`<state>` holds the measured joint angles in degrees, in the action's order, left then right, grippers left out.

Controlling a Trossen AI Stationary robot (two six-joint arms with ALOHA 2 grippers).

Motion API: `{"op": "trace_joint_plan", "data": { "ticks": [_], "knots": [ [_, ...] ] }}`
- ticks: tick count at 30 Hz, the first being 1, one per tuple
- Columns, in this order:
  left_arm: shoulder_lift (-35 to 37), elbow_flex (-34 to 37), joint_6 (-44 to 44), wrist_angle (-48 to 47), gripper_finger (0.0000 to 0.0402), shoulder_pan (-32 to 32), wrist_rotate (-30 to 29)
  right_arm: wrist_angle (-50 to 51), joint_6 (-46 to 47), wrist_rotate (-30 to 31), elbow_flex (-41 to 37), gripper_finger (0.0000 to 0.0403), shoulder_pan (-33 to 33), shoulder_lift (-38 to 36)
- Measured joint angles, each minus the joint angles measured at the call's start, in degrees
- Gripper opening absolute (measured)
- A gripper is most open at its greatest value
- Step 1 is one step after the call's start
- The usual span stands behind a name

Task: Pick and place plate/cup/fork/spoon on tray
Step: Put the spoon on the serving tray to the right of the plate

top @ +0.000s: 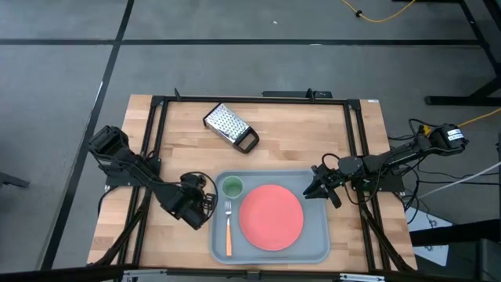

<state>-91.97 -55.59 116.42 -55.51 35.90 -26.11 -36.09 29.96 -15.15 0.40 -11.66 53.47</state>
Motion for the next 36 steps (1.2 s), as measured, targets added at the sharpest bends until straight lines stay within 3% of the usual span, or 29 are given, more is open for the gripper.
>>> {"op": "trace_joint_plan", "data": {
  "ticks": [18,22,36],
  "knots": [
    [-1.8,0.0,0.2,-0.6,0.0064,-3.1,0.6,0.4,0.0,0.0,0.0,0.0088,0.0,0.0],
    [-3.1,0.1,0.6,0.1,0.0064,-3.7,3.3,0.4,0.1,-0.1,0.0,0.0088,0.0,0.0],
    [-6.8,0.0,1.6,4.7,0.0064,-3.9,4.6,1.9,6.0,-0.1,0.0,0.0088,0.0,0.0]
  ]
}}
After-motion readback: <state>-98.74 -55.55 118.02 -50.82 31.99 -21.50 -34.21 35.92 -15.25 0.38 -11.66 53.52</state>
